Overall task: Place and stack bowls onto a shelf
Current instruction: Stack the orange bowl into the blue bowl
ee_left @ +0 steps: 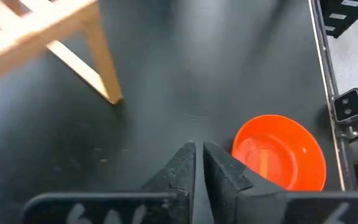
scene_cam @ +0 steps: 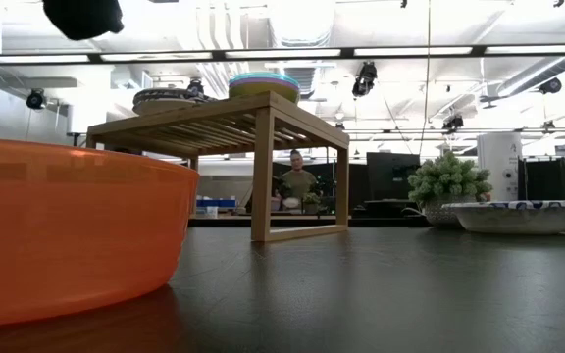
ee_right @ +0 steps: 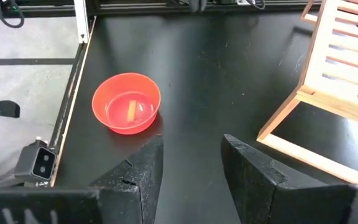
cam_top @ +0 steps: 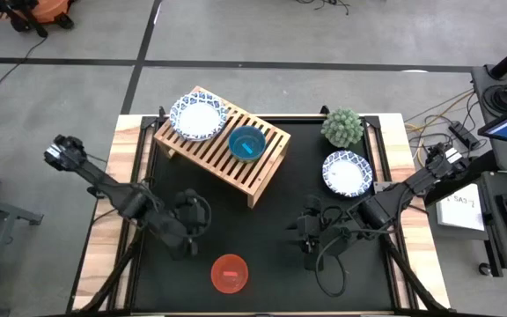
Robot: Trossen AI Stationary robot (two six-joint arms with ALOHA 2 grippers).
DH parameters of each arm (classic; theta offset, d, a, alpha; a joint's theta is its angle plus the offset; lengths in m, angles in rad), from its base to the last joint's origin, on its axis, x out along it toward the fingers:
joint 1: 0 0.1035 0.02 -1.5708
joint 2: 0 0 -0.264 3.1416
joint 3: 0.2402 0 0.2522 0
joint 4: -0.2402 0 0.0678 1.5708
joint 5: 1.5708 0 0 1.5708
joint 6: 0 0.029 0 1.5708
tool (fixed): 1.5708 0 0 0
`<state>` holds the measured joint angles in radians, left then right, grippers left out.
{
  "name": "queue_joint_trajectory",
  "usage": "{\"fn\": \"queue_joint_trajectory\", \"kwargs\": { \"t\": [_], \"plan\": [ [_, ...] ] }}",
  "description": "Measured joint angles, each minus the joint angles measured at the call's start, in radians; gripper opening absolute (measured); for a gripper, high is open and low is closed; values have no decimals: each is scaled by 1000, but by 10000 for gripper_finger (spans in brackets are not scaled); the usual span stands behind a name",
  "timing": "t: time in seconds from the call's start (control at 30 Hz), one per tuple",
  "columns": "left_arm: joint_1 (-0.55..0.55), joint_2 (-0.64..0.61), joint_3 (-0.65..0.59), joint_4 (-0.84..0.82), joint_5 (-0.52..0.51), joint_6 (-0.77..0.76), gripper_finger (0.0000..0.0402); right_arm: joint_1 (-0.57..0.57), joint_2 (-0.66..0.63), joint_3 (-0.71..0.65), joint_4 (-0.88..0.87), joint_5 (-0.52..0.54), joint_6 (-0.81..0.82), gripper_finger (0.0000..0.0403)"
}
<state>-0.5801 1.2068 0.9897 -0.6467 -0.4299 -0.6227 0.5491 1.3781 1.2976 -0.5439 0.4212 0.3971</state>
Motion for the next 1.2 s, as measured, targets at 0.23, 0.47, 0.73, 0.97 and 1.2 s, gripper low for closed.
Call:
{"fn": "queue_joint_trajectory", "kwargs": {
  "t": [0.23, 0.47, 0.73, 0.97, 1.2],
  "plan": [
    [-40, 176, 38, 46, -1, -20, 87, 0, 0, -69, 63, 26, -60, 148],
    [-34, 318, 47, 106, -5, -49, 139, 0, -9, -192, 229, 25, -126, 148],
    [-32, 417, 46, 224, 68, -94, 135, 0, -58, -307, 345, 23, -176, 148],
    [-32, 511, 44, 252, 108, -179, 120, 0, -131, -336, 412, -14, -282, 148],
    [-32, 574, 42, 247, 140, -245, 83, 7, -178, -356, 409, -88, -286, 148]
  ]
}}
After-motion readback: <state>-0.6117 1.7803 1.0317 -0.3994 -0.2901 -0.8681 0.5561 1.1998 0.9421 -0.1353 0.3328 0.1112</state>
